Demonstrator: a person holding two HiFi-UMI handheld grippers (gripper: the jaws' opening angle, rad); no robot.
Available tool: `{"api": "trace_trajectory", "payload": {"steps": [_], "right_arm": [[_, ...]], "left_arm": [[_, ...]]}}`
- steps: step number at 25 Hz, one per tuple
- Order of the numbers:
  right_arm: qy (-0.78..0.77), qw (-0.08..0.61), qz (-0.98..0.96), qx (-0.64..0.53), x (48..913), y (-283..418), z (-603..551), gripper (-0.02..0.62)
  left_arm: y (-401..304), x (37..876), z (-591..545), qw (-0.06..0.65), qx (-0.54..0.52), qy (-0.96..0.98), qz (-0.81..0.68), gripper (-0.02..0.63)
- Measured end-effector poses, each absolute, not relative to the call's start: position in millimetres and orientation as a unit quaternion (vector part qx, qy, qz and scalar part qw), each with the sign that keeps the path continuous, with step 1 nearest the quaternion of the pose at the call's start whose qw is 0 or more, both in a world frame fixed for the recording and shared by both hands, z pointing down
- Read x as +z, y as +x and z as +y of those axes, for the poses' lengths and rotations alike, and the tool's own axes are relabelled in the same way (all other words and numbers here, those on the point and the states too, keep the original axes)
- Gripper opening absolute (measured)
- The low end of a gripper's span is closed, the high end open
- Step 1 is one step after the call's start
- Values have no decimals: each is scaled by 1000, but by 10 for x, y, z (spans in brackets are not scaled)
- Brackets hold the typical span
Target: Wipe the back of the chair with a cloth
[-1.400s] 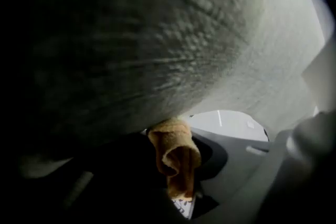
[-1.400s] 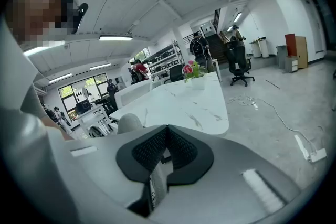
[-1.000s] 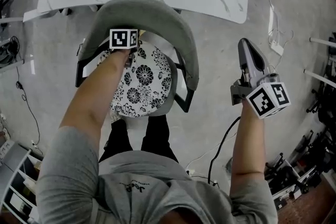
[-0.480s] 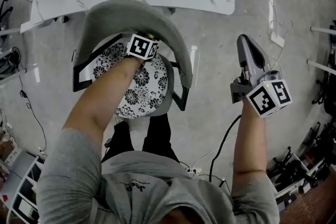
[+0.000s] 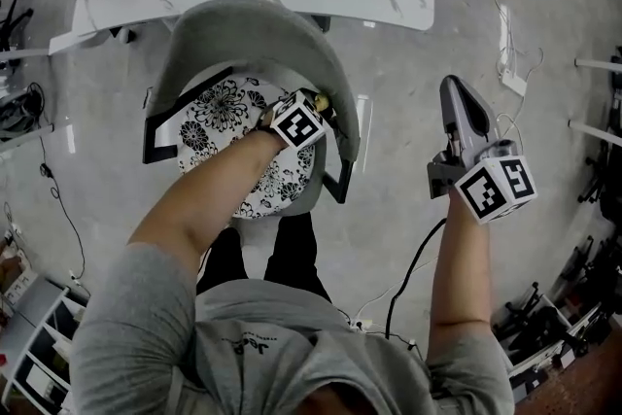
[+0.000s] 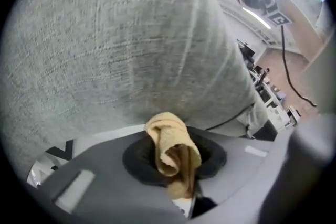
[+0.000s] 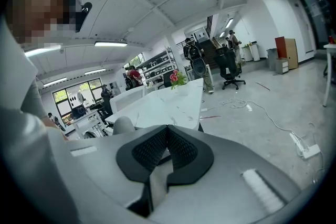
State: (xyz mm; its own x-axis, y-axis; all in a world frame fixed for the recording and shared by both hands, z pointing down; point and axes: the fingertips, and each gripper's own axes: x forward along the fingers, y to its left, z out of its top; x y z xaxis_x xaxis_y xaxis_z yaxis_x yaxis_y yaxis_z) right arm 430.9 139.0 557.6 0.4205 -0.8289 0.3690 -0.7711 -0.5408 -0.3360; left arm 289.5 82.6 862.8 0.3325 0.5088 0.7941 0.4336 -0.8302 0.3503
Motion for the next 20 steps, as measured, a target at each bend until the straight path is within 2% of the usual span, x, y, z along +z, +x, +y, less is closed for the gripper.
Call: {"api": "trace_trajectory", "payload": {"steps": [8, 20], "right_arm": [[-824, 40, 507, -249, 5269, 4013, 1269, 3], [-758, 10, 609, -235, 4296, 3324, 491, 3]], "left_arm": [[2563, 7768, 477, 92, 451, 854, 241, 120], [1621, 5759, -507, 139, 351, 920, 105, 121]]}}
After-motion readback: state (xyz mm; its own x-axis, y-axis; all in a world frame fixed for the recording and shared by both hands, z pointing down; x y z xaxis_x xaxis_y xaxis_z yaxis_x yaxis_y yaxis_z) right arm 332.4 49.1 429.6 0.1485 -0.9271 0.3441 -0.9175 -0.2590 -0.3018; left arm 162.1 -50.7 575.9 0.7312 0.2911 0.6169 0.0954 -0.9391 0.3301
